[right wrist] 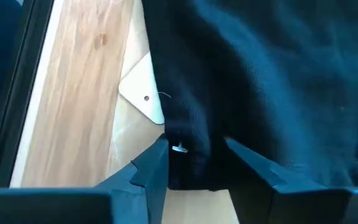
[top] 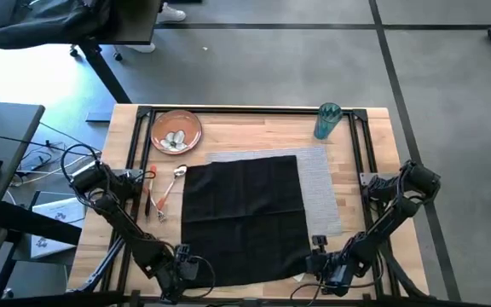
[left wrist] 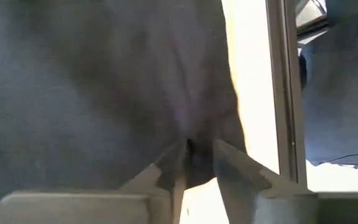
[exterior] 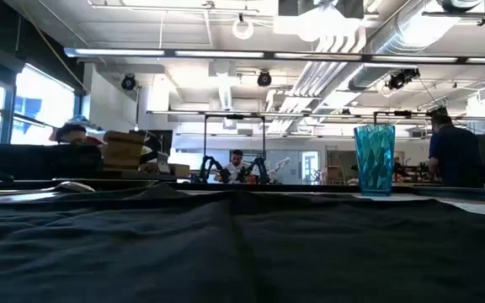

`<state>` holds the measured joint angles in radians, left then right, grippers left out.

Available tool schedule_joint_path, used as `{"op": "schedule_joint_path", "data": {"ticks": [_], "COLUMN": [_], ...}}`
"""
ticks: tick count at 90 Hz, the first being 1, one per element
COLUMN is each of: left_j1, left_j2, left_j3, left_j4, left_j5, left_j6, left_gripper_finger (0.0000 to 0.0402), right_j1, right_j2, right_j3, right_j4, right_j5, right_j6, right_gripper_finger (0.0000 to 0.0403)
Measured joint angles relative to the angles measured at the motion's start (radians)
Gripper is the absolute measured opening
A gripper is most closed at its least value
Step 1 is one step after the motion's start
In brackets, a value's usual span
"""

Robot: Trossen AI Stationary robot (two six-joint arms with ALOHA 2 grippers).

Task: Set table place
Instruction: Fold the black table napkin

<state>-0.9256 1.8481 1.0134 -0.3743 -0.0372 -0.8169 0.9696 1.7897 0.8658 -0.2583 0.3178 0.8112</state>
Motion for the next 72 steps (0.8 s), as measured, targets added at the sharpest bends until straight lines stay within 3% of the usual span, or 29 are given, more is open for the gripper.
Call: {"op": "schedule_joint_path", "data": {"ticks": [7,16,28,42,53,72], "left_j1": [0.001,0.000,0.000,-0.002,-0.007,-0.017], "left_j2": [-0.002,-0.017,-0.077,-0.175,-0.221,-0.209], "left_j3": [0.001,0.000,-0.007,-0.005,-0.004,-0.003], "left_j4": [-0.018,-0.047,-0.086,-0.102,-0.092,-0.057], "left_j5": [0.039,0.059,0.061,0.061,0.027,-0.067], "left_j6": [0.008,-0.017,-0.052,-0.103,-0.140,-0.124], "left_gripper_finger": [0.0007,0.0005,0.0001,0.0000,0.0000,0.0001], "right_j1": [-0.001,-0.002,-0.002,0.001,0.006,0.007], "right_j2": [0.000,0.000,0.005,0.008,0.006,0.005], "right_j3": [0.000,0.006,0.052,0.168,0.253,0.276], "right_j4": [-0.001,-0.004,-0.052,-0.224,-0.342,-0.356], "right_j5": [-0.010,-0.031,-0.041,-0.045,0.024,0.110], "right_j6": [0.031,0.033,-0.009,-0.086,-0.078,-0.052], "right_gripper_finger": [0.0058,0.0010,0.0002,0.0001,0.0000,0.0000]}}
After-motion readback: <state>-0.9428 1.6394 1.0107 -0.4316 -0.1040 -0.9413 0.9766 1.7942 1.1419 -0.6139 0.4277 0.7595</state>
